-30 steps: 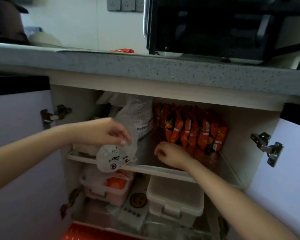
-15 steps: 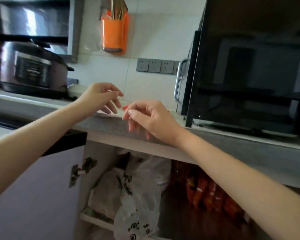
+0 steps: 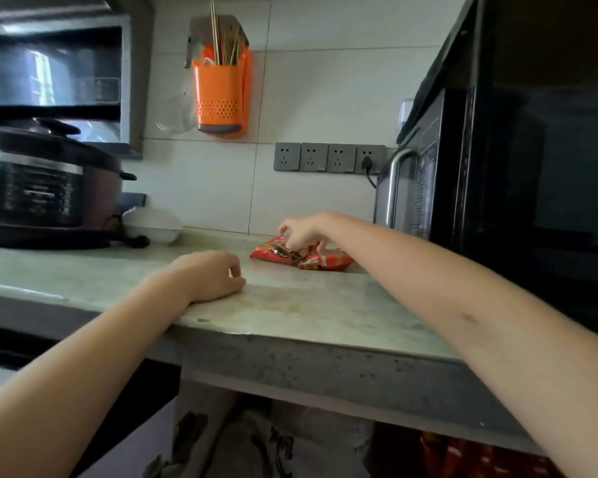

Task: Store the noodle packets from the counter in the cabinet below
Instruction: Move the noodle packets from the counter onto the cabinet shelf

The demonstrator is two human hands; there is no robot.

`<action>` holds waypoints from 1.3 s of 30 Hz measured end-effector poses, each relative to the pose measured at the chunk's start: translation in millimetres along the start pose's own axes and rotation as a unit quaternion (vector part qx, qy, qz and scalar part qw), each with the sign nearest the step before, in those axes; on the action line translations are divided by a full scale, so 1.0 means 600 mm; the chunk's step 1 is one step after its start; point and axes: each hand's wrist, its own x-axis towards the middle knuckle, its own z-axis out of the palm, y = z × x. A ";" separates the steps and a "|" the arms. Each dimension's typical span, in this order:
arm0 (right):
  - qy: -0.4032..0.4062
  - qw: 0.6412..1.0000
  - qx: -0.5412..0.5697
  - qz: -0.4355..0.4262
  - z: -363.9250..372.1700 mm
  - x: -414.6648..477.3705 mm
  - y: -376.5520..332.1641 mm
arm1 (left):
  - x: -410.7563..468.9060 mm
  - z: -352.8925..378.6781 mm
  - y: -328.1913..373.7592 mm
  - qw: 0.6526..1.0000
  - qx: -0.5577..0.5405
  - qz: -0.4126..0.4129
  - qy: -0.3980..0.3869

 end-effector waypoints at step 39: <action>-0.003 0.978 -0.055 -0.199 0.001 -0.070 -0.131 | -0.013 -0.008 -0.014 0.966 -0.239 -0.094 0.031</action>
